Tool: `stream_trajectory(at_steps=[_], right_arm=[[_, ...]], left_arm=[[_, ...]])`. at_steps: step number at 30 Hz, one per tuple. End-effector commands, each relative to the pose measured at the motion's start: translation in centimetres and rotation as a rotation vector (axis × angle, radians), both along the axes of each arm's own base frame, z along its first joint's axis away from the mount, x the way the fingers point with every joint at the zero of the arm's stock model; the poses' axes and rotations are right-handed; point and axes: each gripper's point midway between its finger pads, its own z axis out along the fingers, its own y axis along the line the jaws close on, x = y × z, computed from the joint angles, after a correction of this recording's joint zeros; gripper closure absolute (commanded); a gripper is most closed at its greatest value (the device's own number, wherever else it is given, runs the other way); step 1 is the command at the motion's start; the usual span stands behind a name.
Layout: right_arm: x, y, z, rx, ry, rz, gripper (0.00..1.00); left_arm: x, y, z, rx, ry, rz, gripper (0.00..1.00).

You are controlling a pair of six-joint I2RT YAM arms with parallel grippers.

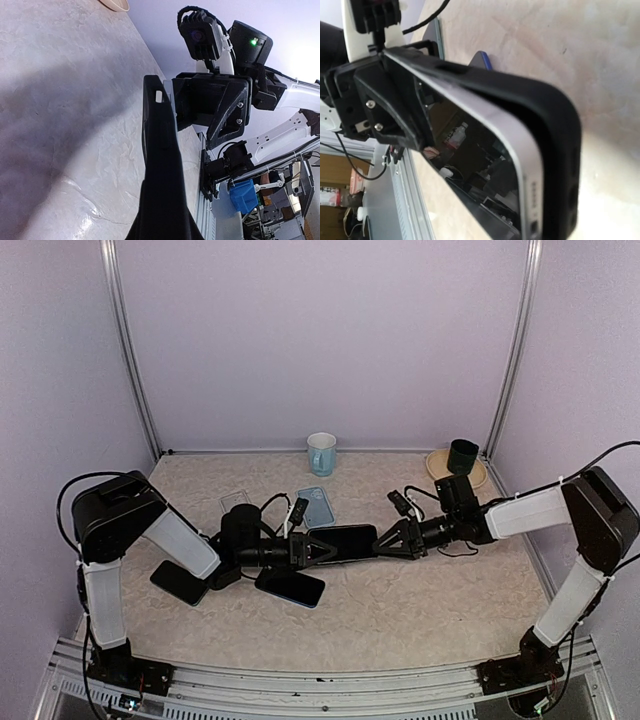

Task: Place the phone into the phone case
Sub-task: Install the phone on the phone case.

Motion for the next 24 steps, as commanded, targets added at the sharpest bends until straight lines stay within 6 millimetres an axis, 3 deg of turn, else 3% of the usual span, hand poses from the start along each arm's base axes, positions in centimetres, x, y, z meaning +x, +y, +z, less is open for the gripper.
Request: stream_trajectory(at_steps=[1,12,24], right_arm=[[0.2,-0.7,1.2,0.0,-0.039,-0.016,0.49],[0.4,-1.7,1.8,0.011,-0.049,-0.056,0.49],[0.4,-1.9,1.9,0.042,-0.049,-0.065,0.49]], left_arm=[[0.2,0.1,3.7,-0.068,-0.103,-0.002,0.98],[-0.2,0.2,4.5,-0.079,-0.117,-0.019,0.99],[-2.3,0.2,6.3,-0.114,-0.168,-0.104,0.99]])
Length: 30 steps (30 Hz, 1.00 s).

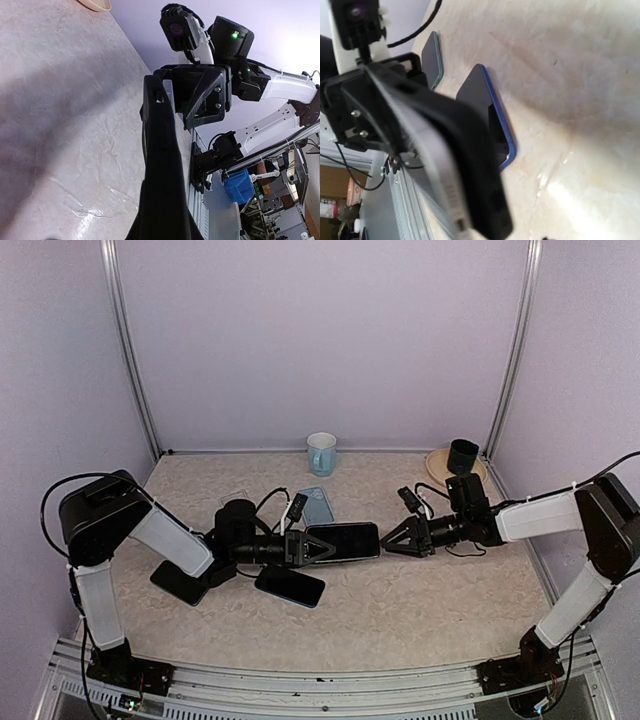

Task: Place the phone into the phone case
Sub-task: Install the phone on the phone case, then press the phone with the phone case.

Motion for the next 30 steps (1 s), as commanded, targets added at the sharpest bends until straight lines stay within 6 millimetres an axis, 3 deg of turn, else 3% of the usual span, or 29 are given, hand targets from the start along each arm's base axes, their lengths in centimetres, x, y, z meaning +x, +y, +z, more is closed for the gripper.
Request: stream_trajectory(at_steps=[1,17,30], right_arm=[[0.1,-0.3,0.8,0.045,-0.02,-0.002,0.49],[-2.3,0.1,5.7,0.256,-0.109,0.117,0.49],[-4.0,1.3,7.2,0.324,-0.137,0.197,0.54]], left_arm=[[-1.4,-0.1,4.7,-0.105,-0.135,-0.063,0.99],[-3.8,-0.5,5.9,-0.166,-0.159,-0.172,0.99],[-4.5,-0.7,6.5,-0.209,-0.141,-0.207,0.99]])
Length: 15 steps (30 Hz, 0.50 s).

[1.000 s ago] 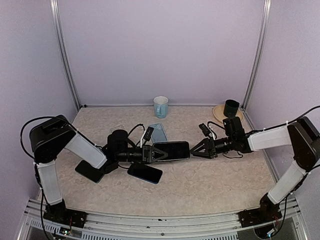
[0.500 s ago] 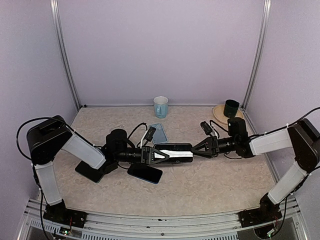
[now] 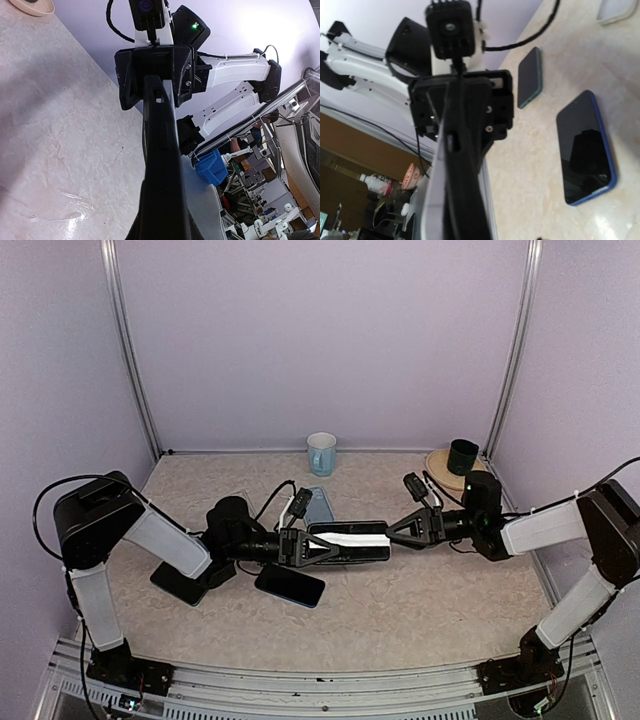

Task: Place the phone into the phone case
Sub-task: Press the phone with the phone case.

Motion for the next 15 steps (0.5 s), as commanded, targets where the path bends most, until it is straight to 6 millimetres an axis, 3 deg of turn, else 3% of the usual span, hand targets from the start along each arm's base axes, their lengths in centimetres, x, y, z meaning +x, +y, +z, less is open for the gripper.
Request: stream_trajectory(at_steps=[1,15], right_arm=[[-1.3,0.9,1.3,0.043,-0.046,0.057,0.55],[-2.6,1.7,2.5,0.082,-0.067,0.109,0.81]], left_arm=[[-0.8,-0.2,2.1,-0.081,-0.07,-0.032,0.99],[-0.8,-0.3,1.8,-0.083,-0.058,-0.036,0.98]])
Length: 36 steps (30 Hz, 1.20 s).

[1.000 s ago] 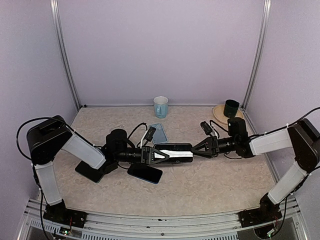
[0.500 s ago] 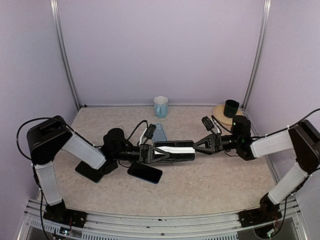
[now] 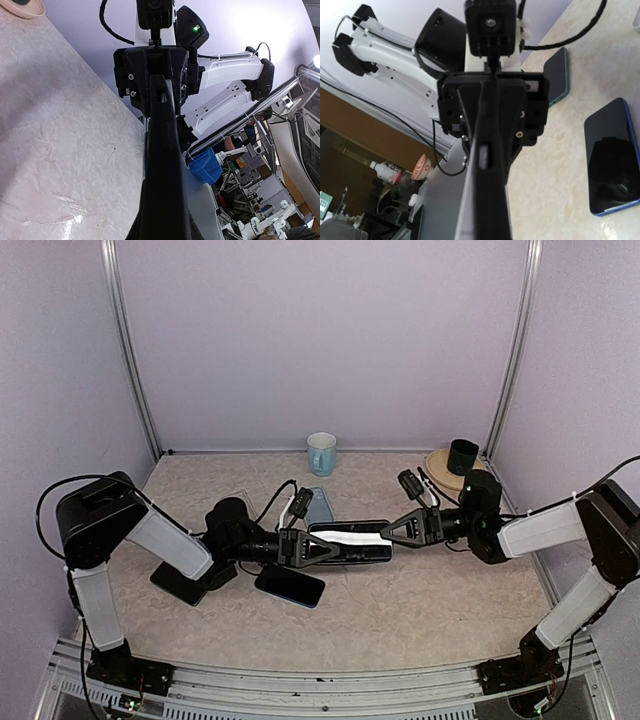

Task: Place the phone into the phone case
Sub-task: Press the phone with the phone case.

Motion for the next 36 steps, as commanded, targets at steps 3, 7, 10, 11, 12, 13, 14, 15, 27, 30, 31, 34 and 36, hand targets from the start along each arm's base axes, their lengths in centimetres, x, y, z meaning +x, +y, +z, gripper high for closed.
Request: stream_trajectory(at_steps=[3,7,10,11,12,13,14,15,27,30,31,34,36], right_arm=[[-1.2,0.5,0.8,0.034,-0.026,0.047,0.86],[-1.0,0.5,0.8,0.032,-0.02,0.043,0.9],[-0.8,0.6,0.6,0.023,-0.009,0.036,0.93],[-0.7,0.7,0.5,0.02,-0.008,0.032,0.94],[-0.6,0.7,0.3,0.012,-0.001,0.027,0.96],[-0.4,0.8,0.1,0.004,0.002,0.021,0.97],[-0.2,0.8,-0.1,-0.005,0.009,0.016,0.99],[-0.1,0.8,-0.3,-0.013,0.014,0.011,0.99],[0.7,1.0,-1.5,-0.065,0.037,-0.017,1.0],[0.8,1.0,-1.5,-0.071,0.036,-0.02,1.0],[0.8,1.0,-1.6,-0.071,0.036,-0.019,1.0],[0.8,1.0,-1.5,-0.075,0.034,-0.021,1.0],[0.9,1.0,-1.5,-0.077,0.033,-0.024,1.0]], left_arm=[[-0.3,-0.1,1.2,-0.052,-0.048,-0.009,0.96],[-0.3,-0.1,1.1,-0.051,-0.047,-0.006,0.91],[-0.2,0.0,1.1,-0.049,-0.047,-0.003,0.86],[-0.1,0.0,1.1,-0.049,-0.046,0.0,0.84],[-0.1,0.0,1.1,-0.049,-0.046,0.001,0.82],[-0.1,0.1,1.1,-0.049,-0.046,0.002,0.8],[-0.1,0.1,1.1,-0.048,-0.045,0.002,0.78],[-0.1,0.1,1.0,-0.047,-0.044,0.002,0.76],[0.2,0.1,0.8,-0.041,-0.039,0.009,0.77],[0.3,0.1,0.8,-0.041,-0.039,0.01,0.8],[0.3,0.1,0.8,-0.042,-0.039,0.01,0.81],[0.3,0.1,0.7,-0.039,-0.036,0.01,0.86],[0.3,0.1,0.9,-0.041,-0.039,0.012,0.89]])
